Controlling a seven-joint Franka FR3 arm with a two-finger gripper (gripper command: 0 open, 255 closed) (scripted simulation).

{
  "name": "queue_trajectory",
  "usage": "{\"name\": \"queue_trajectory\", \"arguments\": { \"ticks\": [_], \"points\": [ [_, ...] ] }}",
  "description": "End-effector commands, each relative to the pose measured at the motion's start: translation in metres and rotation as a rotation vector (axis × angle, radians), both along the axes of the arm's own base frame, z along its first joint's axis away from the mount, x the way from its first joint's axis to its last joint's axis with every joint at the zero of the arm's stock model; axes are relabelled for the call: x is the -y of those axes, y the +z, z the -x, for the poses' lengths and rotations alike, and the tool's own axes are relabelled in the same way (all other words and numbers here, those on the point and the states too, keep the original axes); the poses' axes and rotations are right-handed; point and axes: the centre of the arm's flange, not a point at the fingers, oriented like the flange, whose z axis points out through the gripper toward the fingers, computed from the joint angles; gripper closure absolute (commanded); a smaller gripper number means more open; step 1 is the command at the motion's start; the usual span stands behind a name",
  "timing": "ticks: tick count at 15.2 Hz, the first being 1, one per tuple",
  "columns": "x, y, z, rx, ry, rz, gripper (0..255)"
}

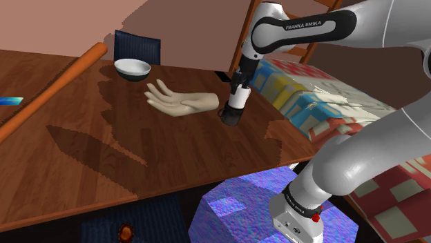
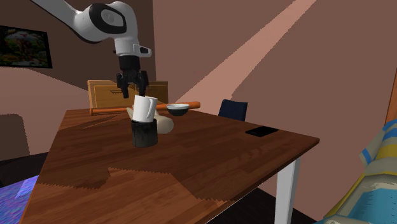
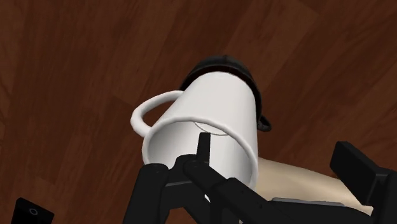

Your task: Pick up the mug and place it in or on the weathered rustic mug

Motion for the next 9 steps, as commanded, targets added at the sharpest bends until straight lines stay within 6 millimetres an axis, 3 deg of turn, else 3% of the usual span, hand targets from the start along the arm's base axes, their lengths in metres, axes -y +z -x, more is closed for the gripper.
{"name": "queue_trajectory", "arguments": {
  "ticks": [1, 2, 9],
  "points": [
    [-0.001, 0.023, 0.002, -0.001, 0.000, 0.000, 0],
    [-0.001, 0.033, 0.002, -0.001, 0.000, 0.000, 0],
    [-0.001, 0.033, 0.002, -0.001, 0.000, 0.000, 0]
  ]
}}
